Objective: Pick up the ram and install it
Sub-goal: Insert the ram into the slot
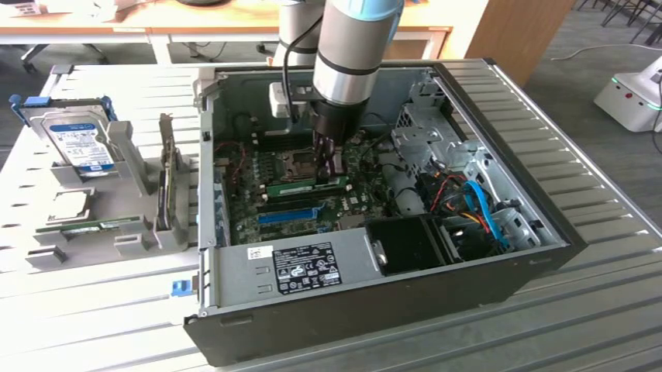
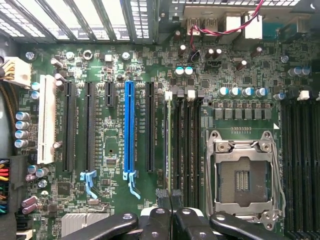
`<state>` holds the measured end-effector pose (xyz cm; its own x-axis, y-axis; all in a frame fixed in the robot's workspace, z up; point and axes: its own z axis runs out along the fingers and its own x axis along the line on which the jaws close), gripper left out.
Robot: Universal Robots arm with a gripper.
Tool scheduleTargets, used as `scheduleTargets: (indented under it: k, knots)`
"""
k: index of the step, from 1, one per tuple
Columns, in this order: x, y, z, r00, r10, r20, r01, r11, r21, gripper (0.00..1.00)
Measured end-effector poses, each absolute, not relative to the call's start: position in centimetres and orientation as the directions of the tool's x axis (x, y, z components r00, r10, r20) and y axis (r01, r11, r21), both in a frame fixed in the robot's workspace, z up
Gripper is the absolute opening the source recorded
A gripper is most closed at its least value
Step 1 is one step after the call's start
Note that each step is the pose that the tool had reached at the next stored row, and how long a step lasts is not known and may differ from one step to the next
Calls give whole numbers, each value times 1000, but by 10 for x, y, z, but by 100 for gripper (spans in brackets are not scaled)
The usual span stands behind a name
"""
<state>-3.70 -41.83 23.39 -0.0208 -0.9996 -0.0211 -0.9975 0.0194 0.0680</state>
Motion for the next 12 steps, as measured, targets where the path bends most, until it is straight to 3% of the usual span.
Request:
scheduleTargets:
  k: [12]
  knots:
    - [-37, -418, 233, -21, -1000, -21, -997, 19, 68, 12]
